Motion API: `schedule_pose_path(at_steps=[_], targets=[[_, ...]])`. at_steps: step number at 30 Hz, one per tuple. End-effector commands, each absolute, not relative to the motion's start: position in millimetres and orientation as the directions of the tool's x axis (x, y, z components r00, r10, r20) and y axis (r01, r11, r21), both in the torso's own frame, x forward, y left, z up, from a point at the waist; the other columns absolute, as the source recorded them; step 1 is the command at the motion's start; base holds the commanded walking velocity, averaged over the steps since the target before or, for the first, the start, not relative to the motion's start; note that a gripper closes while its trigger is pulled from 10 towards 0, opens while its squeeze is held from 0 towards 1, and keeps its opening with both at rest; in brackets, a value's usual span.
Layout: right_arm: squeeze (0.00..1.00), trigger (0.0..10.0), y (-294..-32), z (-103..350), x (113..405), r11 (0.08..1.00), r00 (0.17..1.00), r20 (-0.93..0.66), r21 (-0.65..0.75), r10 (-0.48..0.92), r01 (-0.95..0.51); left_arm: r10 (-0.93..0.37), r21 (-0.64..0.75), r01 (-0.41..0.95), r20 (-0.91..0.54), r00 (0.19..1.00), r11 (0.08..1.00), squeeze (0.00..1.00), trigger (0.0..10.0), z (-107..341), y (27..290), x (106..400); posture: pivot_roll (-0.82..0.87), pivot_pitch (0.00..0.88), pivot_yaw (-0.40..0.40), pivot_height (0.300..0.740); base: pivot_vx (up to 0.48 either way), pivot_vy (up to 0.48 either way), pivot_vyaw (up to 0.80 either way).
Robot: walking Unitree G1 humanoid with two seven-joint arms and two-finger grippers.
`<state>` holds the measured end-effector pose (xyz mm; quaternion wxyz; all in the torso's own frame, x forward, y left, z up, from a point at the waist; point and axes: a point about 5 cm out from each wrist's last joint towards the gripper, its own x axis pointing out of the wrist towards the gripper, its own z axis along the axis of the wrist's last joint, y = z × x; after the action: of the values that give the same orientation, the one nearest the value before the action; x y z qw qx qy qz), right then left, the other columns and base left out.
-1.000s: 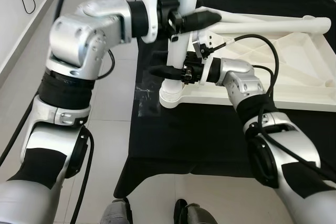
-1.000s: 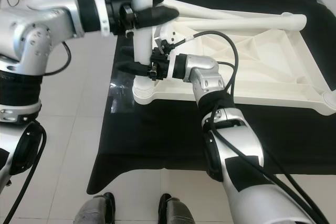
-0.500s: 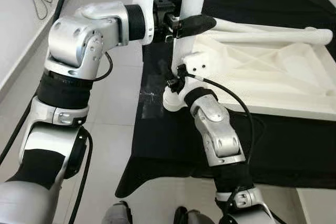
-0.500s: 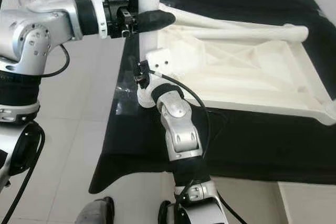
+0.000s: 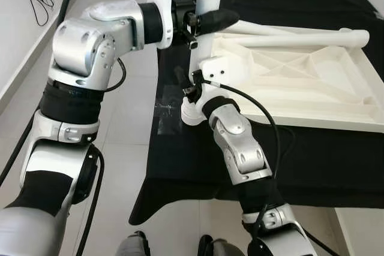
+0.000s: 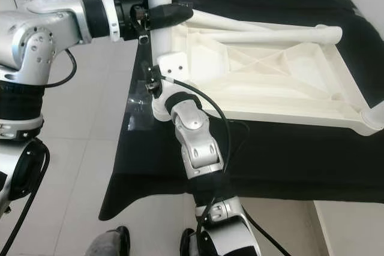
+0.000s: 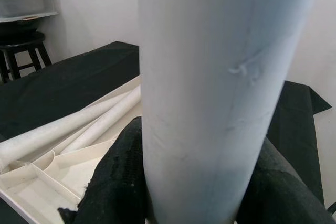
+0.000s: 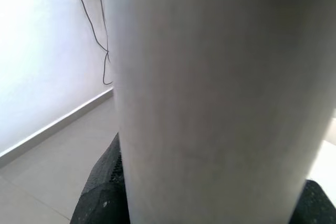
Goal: Building children table
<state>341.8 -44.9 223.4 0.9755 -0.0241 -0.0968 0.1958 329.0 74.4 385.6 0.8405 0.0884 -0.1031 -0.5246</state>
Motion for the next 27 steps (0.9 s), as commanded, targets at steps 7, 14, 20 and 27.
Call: schedule_pose_path(at_steps=[7,14,20,27], targets=[[1.00,10.0,-21.0,204.1,338.6,0.763,0.758,0.147,0.034,0.635,-0.646,-0.928,0.271,0.890,0.034,0.371,0.366,0.00,0.0,380.3,73.1,326.9,0.15,0.211,-0.059,0.740,0.000,0.000,0.00],[0.00,10.0,-70.8,243.8,364.5,0.432,0.417,0.174,-0.057,0.892,-0.900,-0.929,0.275,0.890,0.033,0.368,0.362,0.00,0.0,380.3,83.1,325.6,0.16,0.211,-0.058,0.740,0.000,0.000,0.00],[0.00,10.0,-81.5,257.5,371.8,0.317,0.304,0.125,-0.099,0.944,-0.943,-0.930,0.277,0.890,0.031,0.367,0.361,0.00,0.0,380.6,87.8,325.3,0.17,0.213,-0.057,0.740,0.000,0.000,0.00],[0.00,0.0,-82.0,260.4,372.5,0.203,0.195,0.079,-0.108,0.978,-0.973,-0.930,0.278,0.891,0.030,0.366,0.359,0.00,0.0,381.1,88.9,324.7,0.18,0.220,-0.054,0.740,0.000,0.000,0.00]])
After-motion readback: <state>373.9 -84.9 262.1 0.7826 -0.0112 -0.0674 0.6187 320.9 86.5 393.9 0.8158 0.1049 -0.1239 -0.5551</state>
